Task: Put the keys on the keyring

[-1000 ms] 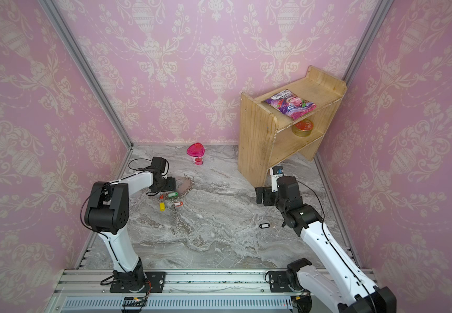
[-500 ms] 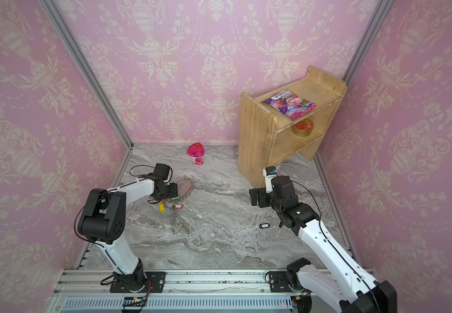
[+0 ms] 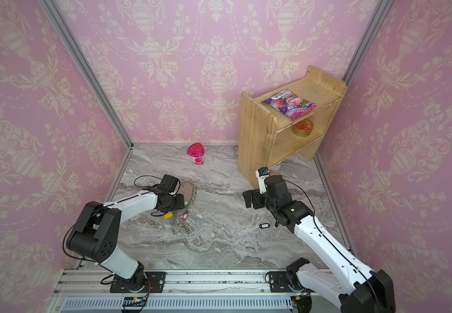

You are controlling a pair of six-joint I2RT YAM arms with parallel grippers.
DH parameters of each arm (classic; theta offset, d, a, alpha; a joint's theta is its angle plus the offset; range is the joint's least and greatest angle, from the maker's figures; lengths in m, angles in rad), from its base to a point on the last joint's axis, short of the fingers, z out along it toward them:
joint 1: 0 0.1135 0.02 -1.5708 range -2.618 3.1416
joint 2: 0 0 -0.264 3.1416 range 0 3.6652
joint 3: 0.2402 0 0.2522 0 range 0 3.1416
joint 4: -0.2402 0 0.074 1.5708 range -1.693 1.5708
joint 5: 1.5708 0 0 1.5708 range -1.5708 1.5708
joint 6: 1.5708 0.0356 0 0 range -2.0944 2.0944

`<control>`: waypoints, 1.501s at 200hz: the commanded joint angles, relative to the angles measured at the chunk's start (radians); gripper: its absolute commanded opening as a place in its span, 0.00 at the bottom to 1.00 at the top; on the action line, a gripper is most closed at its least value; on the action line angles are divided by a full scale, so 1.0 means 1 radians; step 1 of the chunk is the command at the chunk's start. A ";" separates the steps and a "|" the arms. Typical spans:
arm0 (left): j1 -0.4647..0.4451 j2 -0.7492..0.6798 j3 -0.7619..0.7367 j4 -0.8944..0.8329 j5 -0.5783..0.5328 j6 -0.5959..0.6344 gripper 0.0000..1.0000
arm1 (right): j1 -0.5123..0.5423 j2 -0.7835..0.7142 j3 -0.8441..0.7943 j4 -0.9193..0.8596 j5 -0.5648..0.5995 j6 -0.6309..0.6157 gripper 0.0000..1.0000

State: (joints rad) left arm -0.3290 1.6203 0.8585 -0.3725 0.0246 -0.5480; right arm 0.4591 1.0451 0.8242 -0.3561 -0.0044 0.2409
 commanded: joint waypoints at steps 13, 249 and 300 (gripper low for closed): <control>-0.074 0.059 -0.077 -0.107 0.101 -0.095 0.62 | 0.059 0.087 0.056 0.011 -0.047 0.022 1.00; 0.292 -0.185 -0.185 0.292 0.187 -0.054 0.78 | 0.447 1.232 0.929 -0.239 0.145 -0.172 1.00; 0.308 -0.170 -0.191 0.338 0.218 -0.060 0.78 | 0.433 1.231 0.892 -0.339 0.274 -0.170 1.00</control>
State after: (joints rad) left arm -0.0280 1.4376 0.6838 -0.0723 0.2058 -0.6373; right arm 0.9051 2.2650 1.7687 -0.5713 0.1604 0.0853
